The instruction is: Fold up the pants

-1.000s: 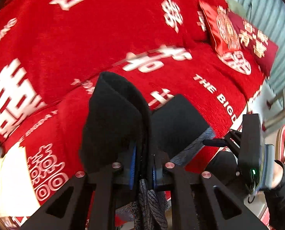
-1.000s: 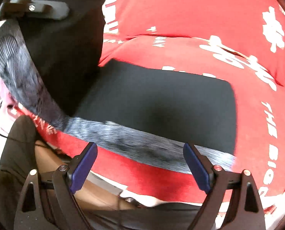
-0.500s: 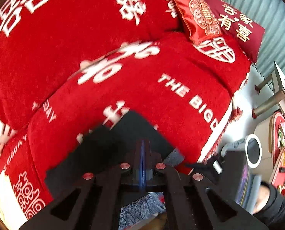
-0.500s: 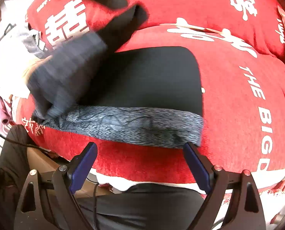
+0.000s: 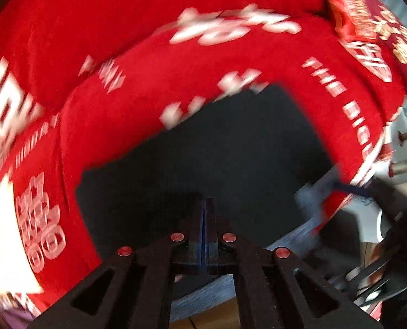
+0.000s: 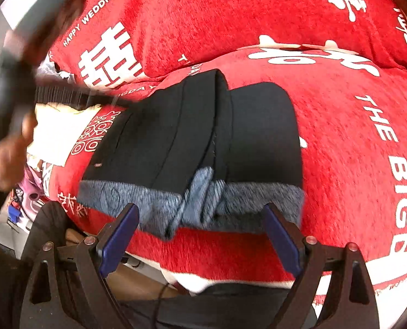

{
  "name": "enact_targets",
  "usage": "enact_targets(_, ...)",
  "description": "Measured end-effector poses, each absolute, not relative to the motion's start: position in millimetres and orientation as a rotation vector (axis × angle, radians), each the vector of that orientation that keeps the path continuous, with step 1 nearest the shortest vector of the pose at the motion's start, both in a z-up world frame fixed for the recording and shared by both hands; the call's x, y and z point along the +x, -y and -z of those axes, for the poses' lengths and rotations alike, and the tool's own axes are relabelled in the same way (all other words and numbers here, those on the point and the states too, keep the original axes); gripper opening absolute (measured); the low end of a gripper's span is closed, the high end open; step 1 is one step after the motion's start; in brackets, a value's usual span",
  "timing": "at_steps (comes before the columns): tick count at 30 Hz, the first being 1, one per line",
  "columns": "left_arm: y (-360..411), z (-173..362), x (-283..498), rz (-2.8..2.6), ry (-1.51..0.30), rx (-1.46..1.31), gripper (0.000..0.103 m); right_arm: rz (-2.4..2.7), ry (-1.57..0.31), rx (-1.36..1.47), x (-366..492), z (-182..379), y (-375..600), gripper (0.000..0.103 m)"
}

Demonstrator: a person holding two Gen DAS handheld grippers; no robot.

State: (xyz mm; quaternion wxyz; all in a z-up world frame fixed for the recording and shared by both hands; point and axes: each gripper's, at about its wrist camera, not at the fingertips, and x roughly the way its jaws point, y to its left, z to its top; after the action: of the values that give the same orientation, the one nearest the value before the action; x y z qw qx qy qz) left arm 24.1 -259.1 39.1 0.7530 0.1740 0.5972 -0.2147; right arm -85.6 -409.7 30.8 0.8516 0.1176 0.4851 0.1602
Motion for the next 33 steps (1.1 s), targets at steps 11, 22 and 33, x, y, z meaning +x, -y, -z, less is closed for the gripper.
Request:
enact_targets(11, 210, -37, 3, 0.546, -1.244, 0.093, 0.007, -0.367, -1.073, 0.288, -47, -9, 375, 0.093)
enact_targets(22, 169, -5, 2, 0.346, -1.238, 0.066, 0.101, -0.365, -1.073, 0.268, -42, -9, 355, 0.041)
enact_targets(33, 165, -16, 9, 0.358, -1.236, -0.003, 0.101, -0.408, -1.057, 0.458, -30, -19, 372, 0.021)
